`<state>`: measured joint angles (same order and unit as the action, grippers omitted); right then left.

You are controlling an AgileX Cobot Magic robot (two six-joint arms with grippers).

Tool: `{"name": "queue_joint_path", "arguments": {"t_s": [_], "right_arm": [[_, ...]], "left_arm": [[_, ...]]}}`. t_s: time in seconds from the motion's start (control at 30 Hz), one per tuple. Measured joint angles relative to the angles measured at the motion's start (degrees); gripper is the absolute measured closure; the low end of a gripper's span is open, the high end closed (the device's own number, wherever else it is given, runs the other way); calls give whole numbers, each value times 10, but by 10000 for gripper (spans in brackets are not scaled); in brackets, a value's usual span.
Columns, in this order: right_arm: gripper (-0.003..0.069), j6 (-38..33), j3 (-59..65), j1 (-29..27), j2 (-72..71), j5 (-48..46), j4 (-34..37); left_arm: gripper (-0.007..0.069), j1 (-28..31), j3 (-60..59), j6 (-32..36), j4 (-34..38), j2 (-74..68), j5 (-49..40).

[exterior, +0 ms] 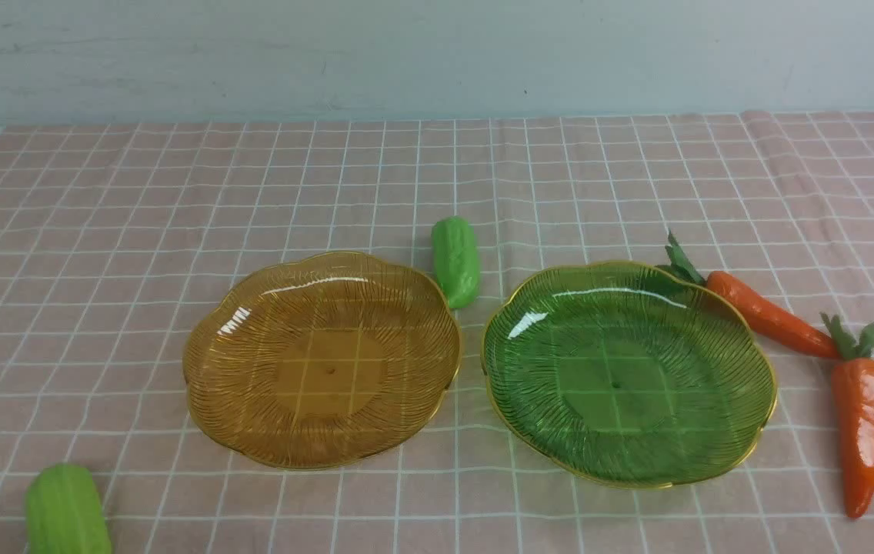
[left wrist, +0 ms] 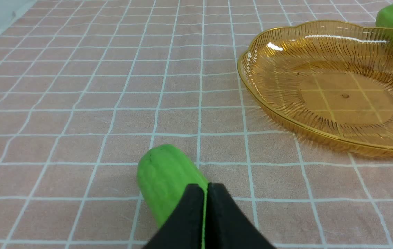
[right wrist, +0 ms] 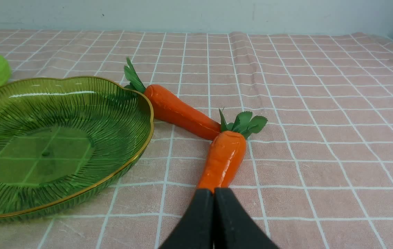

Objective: Put different types of vegetables on the plate.
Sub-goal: 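Put the green cucumber next to the left plate into that plate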

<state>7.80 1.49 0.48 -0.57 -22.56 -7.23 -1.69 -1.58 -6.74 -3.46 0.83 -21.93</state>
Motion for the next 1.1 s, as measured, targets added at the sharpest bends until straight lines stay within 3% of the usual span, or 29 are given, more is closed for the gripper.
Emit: {"name": "queue_joint_path", "arguments": {"t_s": [0.63, 0.77, 0.93, 1.1], "right_arm": [[674, 0, 0, 1, 0, 0, 0], [674, 0, 0, 3, 0, 0, 0], [674, 0, 0, 3, 0, 0, 0], [674, 0, 0, 3, 0, 0, 0]], "left_arm": [[628, 0, 0, 0, 0, 0, 0], [628, 0, 0, -21, 35, 0, 13], [628, 0, 0, -92, 136, 0, 98], [628, 0, 0, -109, 203, 0, 249]]}}
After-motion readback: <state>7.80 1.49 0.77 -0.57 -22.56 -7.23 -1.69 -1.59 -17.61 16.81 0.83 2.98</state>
